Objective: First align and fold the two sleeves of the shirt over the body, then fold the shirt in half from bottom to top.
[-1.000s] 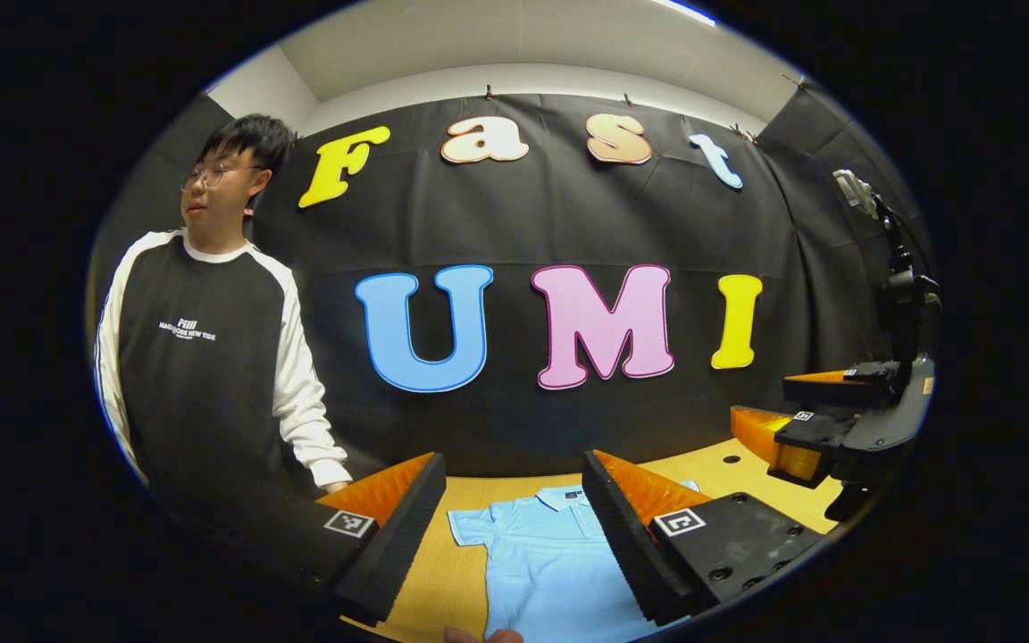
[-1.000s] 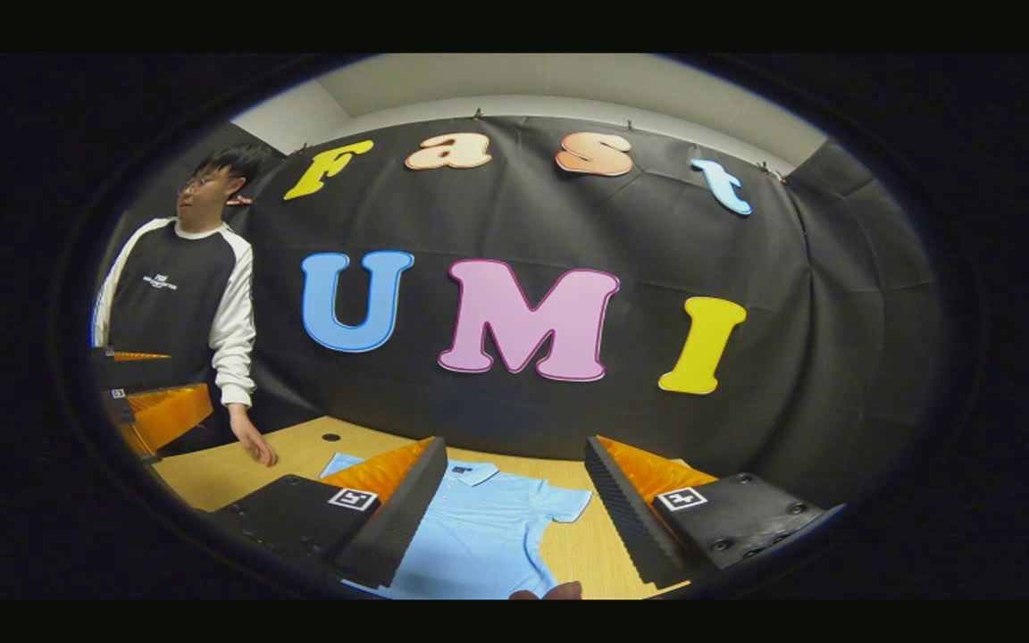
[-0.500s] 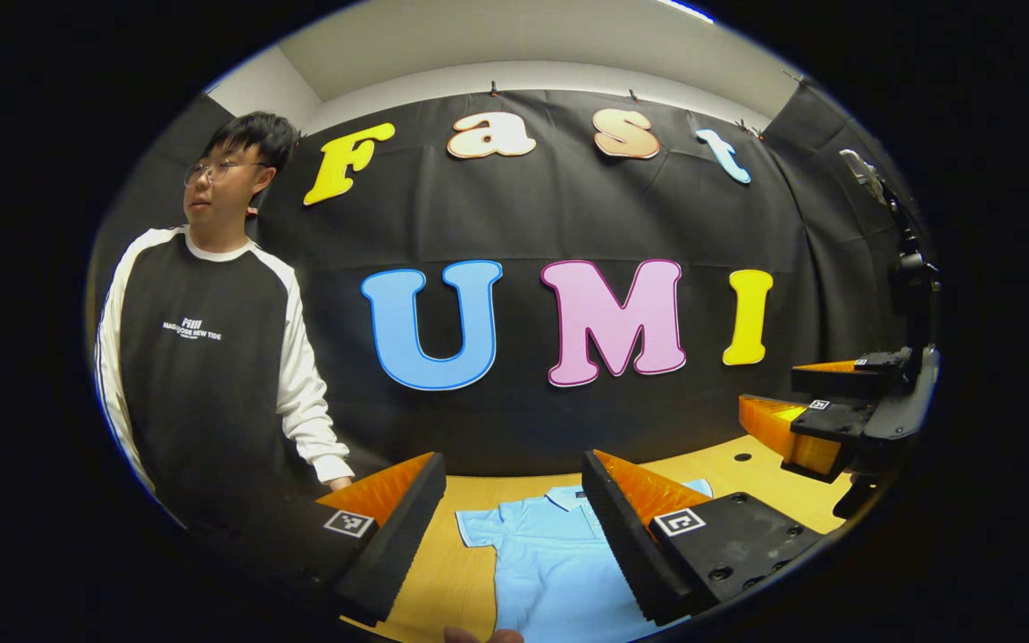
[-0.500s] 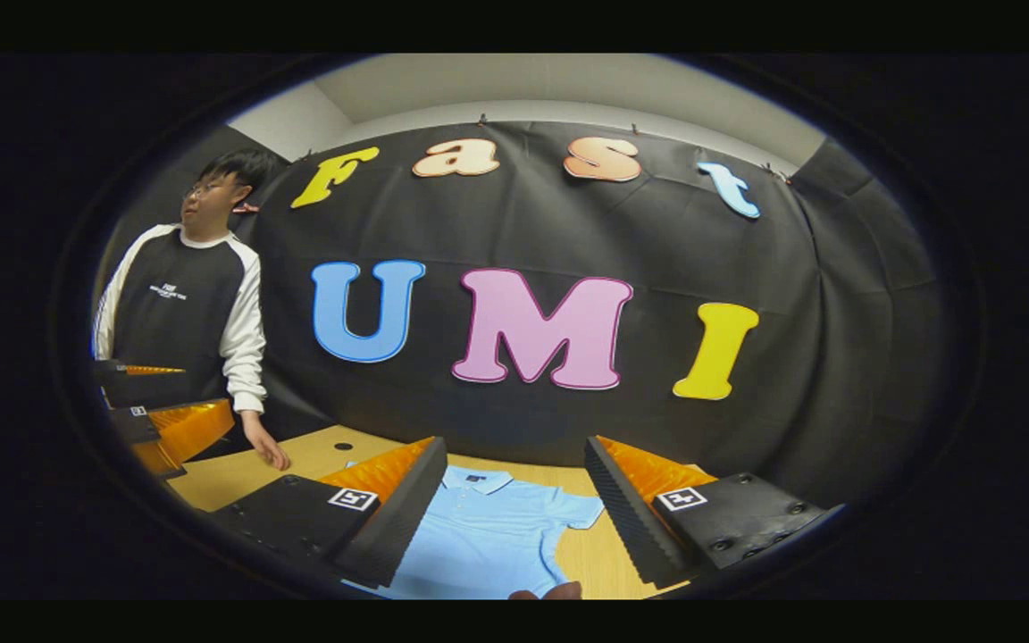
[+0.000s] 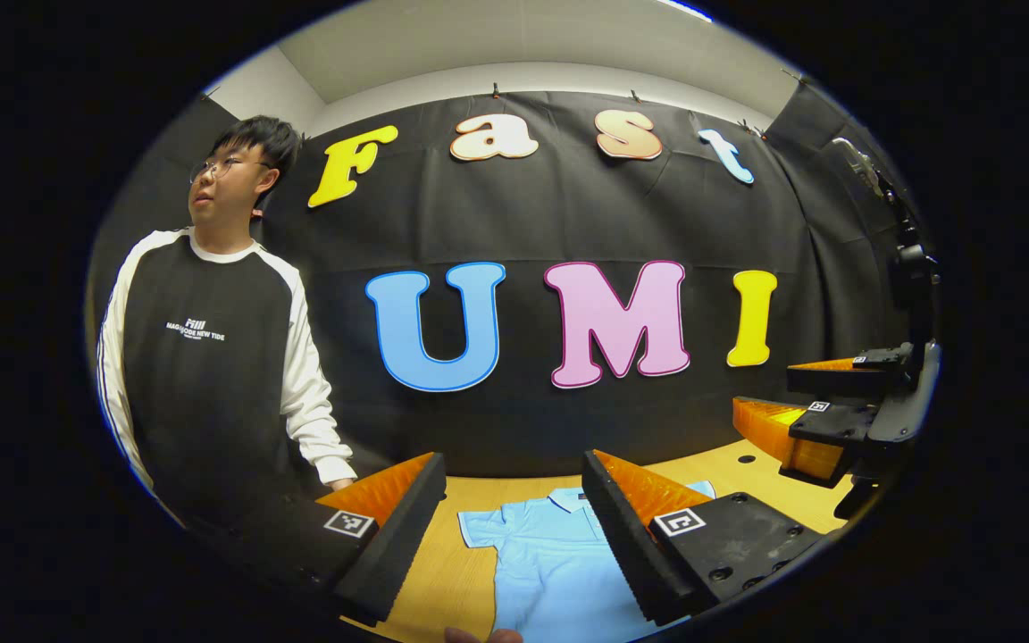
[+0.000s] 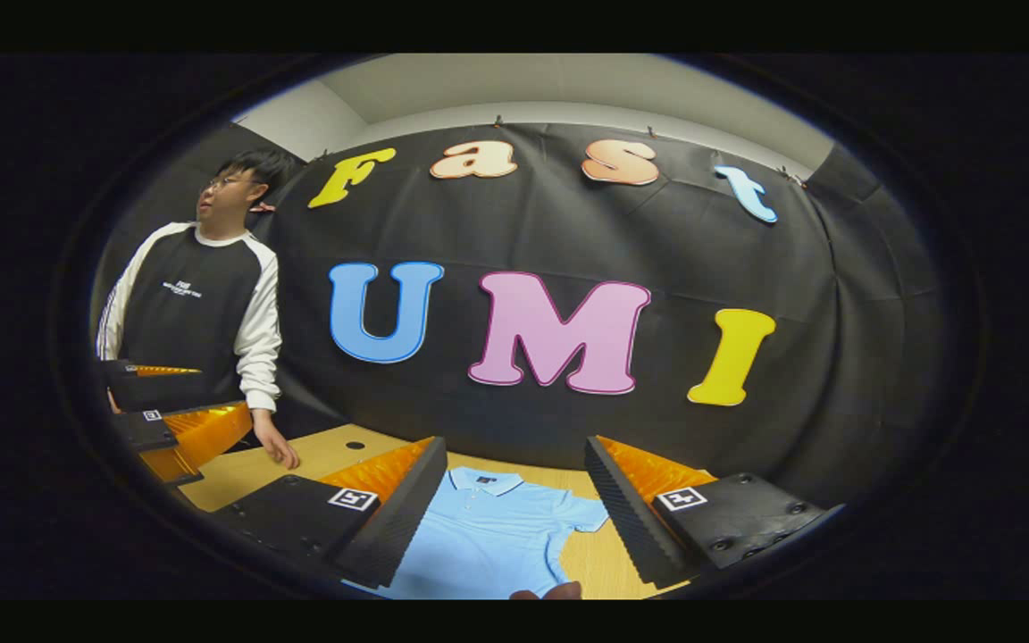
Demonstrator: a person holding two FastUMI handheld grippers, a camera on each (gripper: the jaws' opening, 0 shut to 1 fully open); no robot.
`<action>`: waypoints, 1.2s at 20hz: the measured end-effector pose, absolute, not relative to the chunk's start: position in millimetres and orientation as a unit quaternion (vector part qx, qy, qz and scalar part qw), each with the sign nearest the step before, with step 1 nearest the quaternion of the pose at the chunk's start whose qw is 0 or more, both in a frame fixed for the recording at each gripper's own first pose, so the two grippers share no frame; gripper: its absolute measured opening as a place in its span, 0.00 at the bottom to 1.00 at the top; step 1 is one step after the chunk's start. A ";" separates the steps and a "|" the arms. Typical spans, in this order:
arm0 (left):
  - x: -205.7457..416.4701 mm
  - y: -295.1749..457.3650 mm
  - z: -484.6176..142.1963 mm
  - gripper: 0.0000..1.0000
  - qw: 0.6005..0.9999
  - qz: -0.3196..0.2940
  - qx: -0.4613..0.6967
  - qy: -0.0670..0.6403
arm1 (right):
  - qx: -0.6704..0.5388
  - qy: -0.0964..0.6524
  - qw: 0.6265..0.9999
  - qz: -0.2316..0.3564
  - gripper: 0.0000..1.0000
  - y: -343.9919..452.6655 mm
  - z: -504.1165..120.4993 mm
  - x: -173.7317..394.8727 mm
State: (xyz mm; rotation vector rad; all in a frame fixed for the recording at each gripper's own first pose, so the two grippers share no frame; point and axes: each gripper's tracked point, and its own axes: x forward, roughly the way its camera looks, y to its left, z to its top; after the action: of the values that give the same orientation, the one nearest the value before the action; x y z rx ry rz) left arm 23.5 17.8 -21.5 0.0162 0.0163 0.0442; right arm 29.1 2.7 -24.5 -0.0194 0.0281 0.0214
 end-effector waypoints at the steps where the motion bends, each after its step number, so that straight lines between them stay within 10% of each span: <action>1: 22.7 17.3 -21.7 0.98 1.000 0.022 0.009 0.010 | -0.009 0.016 1.000 0.013 0.97 4.3 -25.7 28.3; 16: 41.4 6.8 -43.2 0.98 0.999 -0.018 0.015 0.026 | -0.018 0.025 0.999 -0.017 0.97 -20.0 -42.0 33.0; 24: 55.1 -3.8 -65.2 0.98 0.998 -0.024 0.027 0.042 | 0.019 0.201 0.975 -0.089 0.97 -118.4 -228.0 121.4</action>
State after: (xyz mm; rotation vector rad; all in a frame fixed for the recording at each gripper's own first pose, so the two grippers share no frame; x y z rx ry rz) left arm 55.1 -3.8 -65.2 0.0539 0.0840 -0.0484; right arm 121.4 -118.4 -228.0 0.0382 0.4056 -0.1798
